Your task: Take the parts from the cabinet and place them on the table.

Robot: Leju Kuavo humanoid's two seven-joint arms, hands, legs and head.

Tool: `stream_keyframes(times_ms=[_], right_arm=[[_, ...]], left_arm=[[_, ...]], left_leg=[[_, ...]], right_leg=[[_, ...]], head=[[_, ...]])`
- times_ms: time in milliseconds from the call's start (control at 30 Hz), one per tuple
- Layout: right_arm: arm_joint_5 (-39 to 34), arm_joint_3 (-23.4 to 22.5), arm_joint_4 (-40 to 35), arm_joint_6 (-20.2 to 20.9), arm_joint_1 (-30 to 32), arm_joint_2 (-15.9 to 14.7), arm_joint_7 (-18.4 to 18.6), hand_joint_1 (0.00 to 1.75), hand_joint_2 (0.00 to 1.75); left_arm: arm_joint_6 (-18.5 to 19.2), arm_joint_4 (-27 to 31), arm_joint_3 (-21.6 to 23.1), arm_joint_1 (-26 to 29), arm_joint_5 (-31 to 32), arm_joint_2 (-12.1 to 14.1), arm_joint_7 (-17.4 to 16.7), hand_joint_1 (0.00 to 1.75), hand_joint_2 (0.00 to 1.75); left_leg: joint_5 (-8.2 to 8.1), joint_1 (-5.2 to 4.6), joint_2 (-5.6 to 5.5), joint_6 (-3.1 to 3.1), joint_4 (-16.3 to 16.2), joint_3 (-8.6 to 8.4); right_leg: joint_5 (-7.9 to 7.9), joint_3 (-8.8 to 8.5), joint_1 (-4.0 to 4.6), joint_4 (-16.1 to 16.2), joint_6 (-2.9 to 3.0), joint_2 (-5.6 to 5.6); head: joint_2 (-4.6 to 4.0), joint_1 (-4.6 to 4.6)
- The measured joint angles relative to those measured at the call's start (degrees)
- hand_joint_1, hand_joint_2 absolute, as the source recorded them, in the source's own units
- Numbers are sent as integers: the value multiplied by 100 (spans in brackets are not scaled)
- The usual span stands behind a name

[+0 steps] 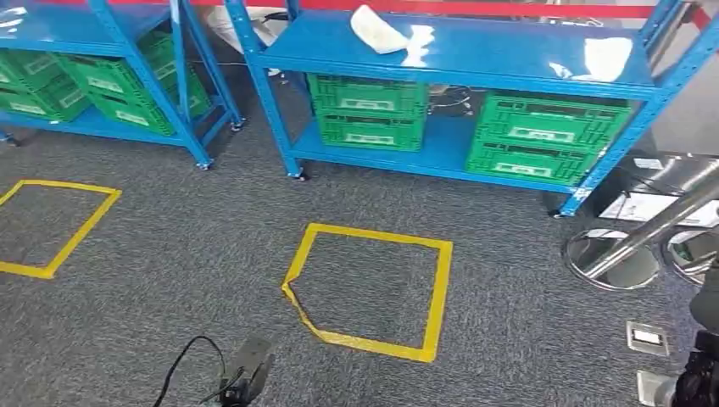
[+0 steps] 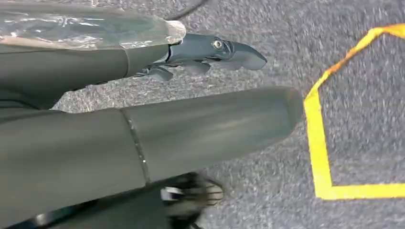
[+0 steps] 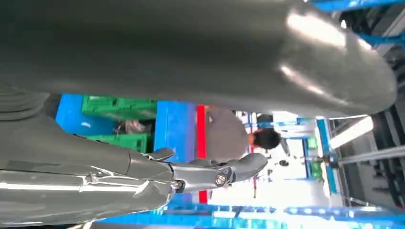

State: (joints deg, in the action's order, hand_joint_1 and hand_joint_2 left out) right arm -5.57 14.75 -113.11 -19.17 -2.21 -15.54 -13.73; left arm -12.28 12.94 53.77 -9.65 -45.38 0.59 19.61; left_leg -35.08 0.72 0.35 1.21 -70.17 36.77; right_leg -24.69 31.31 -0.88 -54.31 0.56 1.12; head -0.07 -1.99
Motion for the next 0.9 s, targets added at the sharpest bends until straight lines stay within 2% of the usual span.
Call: stream_keyframes(times_ms=[33, 67, 100, 133, 167, 200, 233, 267, 333, 367, 400, 433, 467, 500, 533, 567, 600, 633, 667, 700, 733, 767, 800, 867, 900], right_arm=[[0, 0, 0, 0, 3, 0, 0, 0, 0], [0, 2, 0, 0, 9, 0, 2, 0, 0], [0, 0, 0, 0, 12, 0, 2, 0, 0], [-2, 2, 0, 0, 12, 2, 2, 0, 0], [0, 2, 0, 0, 10, 2, 2, 0, 0], [-2, 0, 0, 0, 10, 2, 0, 0, 0], [-2, 0, 0, 0, 4, 2, 2, 0, 0], [0, 0, 0, 0, 10, 2, 2, 0, 0], [0, 2, 0, 0, 23, 4, 2, 0, 0], [-2, -4, 0, 0, 22, 4, 2, 0, 0], [0, -15, -2, -2, 27, 4, -2, 0, 0], [-2, -15, 0, -2, 2, 2, 2, 0, 0], [-2, -11, 0, 0, 1, 4, 0, 0, 0], [0, -7, 0, 0, 12, 4, 2, 0, 0], [0, -4, 0, 0, 21, 4, 2, 0, 0], [0, -7, 2, -2, 21, 4, 2, 0, 0], [0, -5, 2, -2, 20, 4, 2, 0, 0], [0, -4, 2, 0, 20, 4, 2, 0, 0], [0, -7, 2, 0, 19, 4, 2, 0, 0], [0, -7, 2, 0, 16, 4, 2, 0, 0], [-2, -4, 2, 0, 4, 4, 6, 0, 0], [0, -4, 2, 0, 7, 4, 0, 0, 0], [-2, -7, 2, -2, 18, 4, 2, 0, 0], [-2, -7, 0, -2, 19, 4, 0, 0, 0], [0, -7, -2, -2, 23, 4, 0, 0, 0]], left_arm=[[0, 0, 0, 14, 0, 0, 0, 0, 0], [0, 0, 0, 23, 0, 0, 0, 0, 0], [0, 0, 2, 23, 0, 2, 0, 0, 0], [0, 0, 2, 18, 0, 4, 0, 0, 0], [0, 0, 0, 13, 0, 7, 0, 0, 0], [0, -2, 2, 13, 0, 26, 0, 0, 0], [0, 0, 2, 11, 0, 28, 0, 0, 0], [0, 0, 2, 10, 0, 28, 0, 0, 0], [0, 0, 2, 6, 0, 20, 0, 0, 0], [0, 0, 4, -7, 0, 4, 0, 0, 0], [0, 0, 4, -20, -2, 18, 0, 0, 0], [0, 0, 4, -20, 0, 17, 2, 0, 0], [0, 0, 4, -8, 0, 15, 0, 0, 0], [0, 0, 4, 7, 0, 15, 0, 0, 0], [2, 0, 4, 16, -2, 15, 0, 0, 0], [0, 0, 4, 19, 0, 15, 0, 0, 0], [2, 0, 4, 16, 0, 15, 0, 0, 0], [0, 0, 4, 12, 0, 13, 0, 0, 0], [2, 0, 4, 7, 0, 4, 0, 0, 0], [0, 0, 4, 5, 0, 2, 0, 0, 0], [0, 0, 4, 4, 0, 4, 0, 0, 0], [0, 0, 4, 1, 0, 4, 0, 0, 0], [0, 0, 4, 2, 0, 7, 0, 0, 0], [0, 0, 4, -12, 0, 4, 0, 0, 0], [0, 0, 4, -23, 0, 7, 0, 0, 0]], left_leg=[[-65, -1, -2, 2, -307, 167], [22, -1, -4, -7, -317, 194], [252, 0, -10, -25, -20, 74], [555, 2, -49, -51, 515, -161], [844, 4, -180, -85, 1124, -442], [961, 14, -505, -122, 1552, -618], [946, 28, -566, -128, 1655, -642], [946, 11, -479, -131, 1646, -640], [953, -19, -372, -191, 1644, -650], [988, 43, -279, -242, 1726, -660], [1005, 42, -195, -278, 1756, -685], [1003, 36, -134, -303, 1766, -685], [998, 21, -50, -307, 1765, -684], [990, 11, 26, -314, 1764, -685], [983, 6, 107, -315, 1760, -683], [976, 5, 184, -313, 1758, -689], [964, 5, 255, -304, 1755, -700], [952, 6, 315, -292, 1755, -722], [929, 7, 367, -268, 1749, -754], [906, -1, 413, -242, 1742, -784], [882, -60, 455, -205, 1716, -784], [883, -65, 517, -190, 1705, -783], [877, -75, 572, -179, 1707, -790], [852, -65, 715, -123, 1710, -824], [759, -30, 521, -77, 1622, -811]], right_leg=[[2, 6, 3, -3, 2, 78], [3, 4, 4, -4, 2, 166], [4, -3, 3, -6, 0, 253], [7, -12, 2, -10, -5, 338], [5, -20, 0, -13, -10, 418], [9, -7, -18, -19, -25, 469], [-2, 37, 36, -59, -71, 554], [15, 56, 5, -40, -102, 605], [51, 67, -24, 10, -180, 734], [45, 86, -18, 2, -219, 791], [-86, 144, 28, -156, -232, 406], [-307, 308, 32, -506, -252, 165], [-563, 539, 28, -1019, -272, 28], [-772, 761, 21, -1505, -284, -36], [-894, 924, 15, -1868, -292, -62], [-861, 960, 13, -1959, -298, -74], [-691, 833, 12, -1723, -292, -87], [-450, 582, 13, -1280, -283, -115], [-177, 249, 14, -665, -264, -206], [-27, -15, 26, -167, -248, -441], [-114, -85, 119, -18, -241, -593], [-84, -57, 82, -22, -166, -495], [-86, -36, 91, -26, -152, -430], [-60, -29, 89, -4, -75, -280], [-41, -43, 56, 12, -44, -235]], head=[[0, 0], [0, 0], [0, -4], [0, -9], [0, -20], [0, -24], [0, -6], [0, -9], [0, 0], [0, 2], [0, 24], [0, 83], [0, 83], [0, 87], [0, 87], [0, 90], [0, 90], [0, 90], [0, 92], [0, 94], [0, 111], [0, 94], [0, 79], [0, 85], [0, 77]])
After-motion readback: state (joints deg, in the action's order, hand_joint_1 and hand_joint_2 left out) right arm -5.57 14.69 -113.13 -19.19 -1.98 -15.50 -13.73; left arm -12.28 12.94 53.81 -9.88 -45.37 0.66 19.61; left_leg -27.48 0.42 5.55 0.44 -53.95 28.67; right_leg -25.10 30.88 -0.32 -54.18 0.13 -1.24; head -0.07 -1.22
